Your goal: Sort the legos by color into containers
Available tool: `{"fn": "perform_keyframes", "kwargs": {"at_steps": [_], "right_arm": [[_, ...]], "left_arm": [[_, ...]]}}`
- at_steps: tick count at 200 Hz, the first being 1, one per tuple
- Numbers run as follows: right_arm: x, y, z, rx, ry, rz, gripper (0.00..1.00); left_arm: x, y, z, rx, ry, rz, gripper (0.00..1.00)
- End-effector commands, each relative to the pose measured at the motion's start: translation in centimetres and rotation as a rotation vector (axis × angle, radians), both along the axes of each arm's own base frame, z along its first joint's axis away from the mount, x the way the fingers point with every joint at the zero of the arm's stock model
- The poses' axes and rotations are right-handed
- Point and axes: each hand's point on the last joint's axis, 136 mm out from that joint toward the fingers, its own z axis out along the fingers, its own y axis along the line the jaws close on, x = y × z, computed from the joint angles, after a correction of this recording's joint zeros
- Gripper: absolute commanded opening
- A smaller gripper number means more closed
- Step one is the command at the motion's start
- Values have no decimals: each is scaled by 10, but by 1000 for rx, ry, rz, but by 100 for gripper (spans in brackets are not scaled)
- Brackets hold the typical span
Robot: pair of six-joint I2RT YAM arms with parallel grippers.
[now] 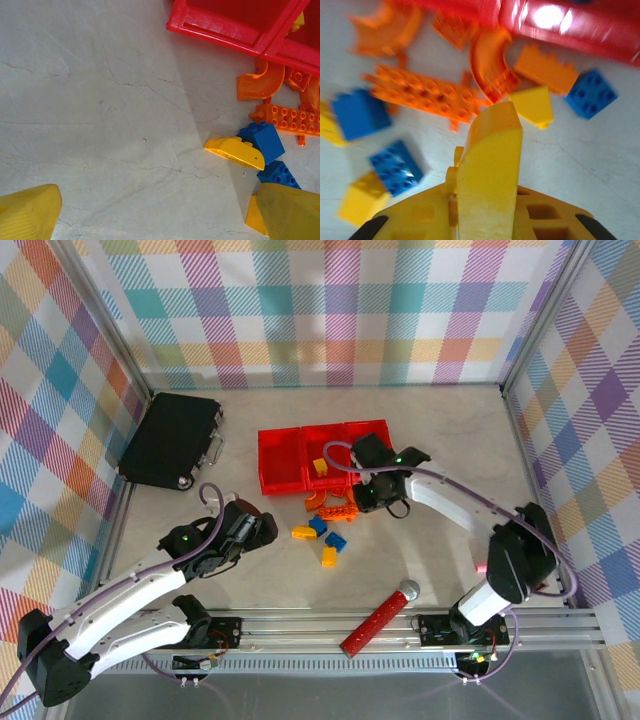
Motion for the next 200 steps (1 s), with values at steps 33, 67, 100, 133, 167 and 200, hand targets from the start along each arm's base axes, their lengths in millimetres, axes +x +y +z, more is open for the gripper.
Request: {"fn": "perform_keyframes", "kwargs": {"at_steps": [33,67,100,133,167,200], "right_arm": [[41,37,70,67,-111,57,25],[78,60,75,36,-145,89,25],[110,74,63,6,-150,106,24],[132,81,32,-63,-116,111,24],[141,90,6,-68,-86,119,24],[148,93,-19,-87,-57,121,25]], "left_arm": [[18,-19,4,24,-68,-76,100],[25,-30,4,13,-93,-117,100],[27,-31,8,19,-108,-126,100],[26,-30,7,17,-107,-133,100],[24,-28,7,6,-120,-128,100],[23,-25,6,14,-120,-124,100]]}}
